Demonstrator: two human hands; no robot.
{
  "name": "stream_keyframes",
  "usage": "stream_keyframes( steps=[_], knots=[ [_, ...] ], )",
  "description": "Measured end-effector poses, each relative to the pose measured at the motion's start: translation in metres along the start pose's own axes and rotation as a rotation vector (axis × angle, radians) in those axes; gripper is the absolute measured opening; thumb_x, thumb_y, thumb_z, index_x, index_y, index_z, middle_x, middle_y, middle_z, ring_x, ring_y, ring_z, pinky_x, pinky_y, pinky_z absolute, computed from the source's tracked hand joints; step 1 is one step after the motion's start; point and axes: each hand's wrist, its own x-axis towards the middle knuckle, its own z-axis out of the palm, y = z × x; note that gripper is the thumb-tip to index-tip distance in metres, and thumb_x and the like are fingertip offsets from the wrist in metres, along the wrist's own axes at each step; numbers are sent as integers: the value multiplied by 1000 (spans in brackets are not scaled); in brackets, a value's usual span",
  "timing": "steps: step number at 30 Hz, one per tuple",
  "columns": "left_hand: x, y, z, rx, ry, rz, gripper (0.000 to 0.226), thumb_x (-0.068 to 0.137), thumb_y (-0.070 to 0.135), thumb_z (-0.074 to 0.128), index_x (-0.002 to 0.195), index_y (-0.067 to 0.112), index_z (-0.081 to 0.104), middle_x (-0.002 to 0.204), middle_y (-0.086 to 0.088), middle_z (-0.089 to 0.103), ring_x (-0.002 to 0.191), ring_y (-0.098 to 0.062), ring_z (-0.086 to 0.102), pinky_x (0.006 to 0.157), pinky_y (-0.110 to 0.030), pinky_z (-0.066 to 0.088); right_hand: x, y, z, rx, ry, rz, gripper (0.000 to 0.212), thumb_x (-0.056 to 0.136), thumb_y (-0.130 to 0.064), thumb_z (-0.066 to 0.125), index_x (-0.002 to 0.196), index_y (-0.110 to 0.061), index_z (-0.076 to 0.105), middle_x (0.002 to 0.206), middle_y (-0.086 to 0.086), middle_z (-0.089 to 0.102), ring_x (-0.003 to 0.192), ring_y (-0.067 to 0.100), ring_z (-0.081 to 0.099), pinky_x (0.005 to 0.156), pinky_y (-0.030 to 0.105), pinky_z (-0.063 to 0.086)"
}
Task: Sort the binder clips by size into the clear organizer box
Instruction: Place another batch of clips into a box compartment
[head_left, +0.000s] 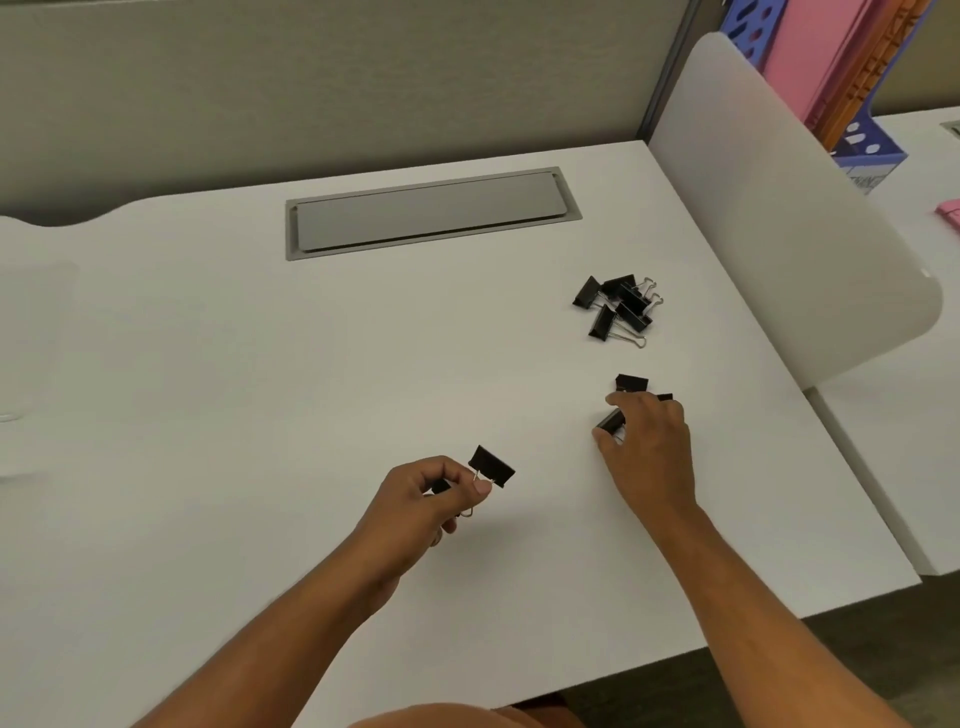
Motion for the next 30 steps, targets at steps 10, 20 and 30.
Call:
stream_keyframes(
  steps=[10, 20, 30],
  knots=[
    [-32, -12, -64, -127, 122, 64, 16, 91, 28, 76, 83, 15, 73, 74, 3, 61, 67, -16, 50, 64, -30, 37, -52, -124, -6, 1345, -282, 613, 15, 100, -6, 60, 110, -9, 72, 100, 10, 66, 80, 24, 69, 69, 33, 55],
    [-110, -56, -230, -302, 295, 133, 15, 92, 27, 75, 82, 17, 74, 76, 2, 62, 66, -15, 49, 62, -29, 39, -140, -339, 29, 1212, -707, 432, 17, 102, -21, 62, 100, -11, 76, 88, 3, 62, 68, 19, 52, 57, 31, 41],
    [-210, -129, -414, -527, 626, 146, 13, 90, 28, 77, 84, 16, 76, 72, 3, 60, 61, -12, 48, 60, -26, 39, -186, -567, 95, 910, -773, -63, 5, 91, -19, 78, 95, -19, 75, 86, 3, 74, 70, 15, 67, 62, 27, 58]
  ],
)
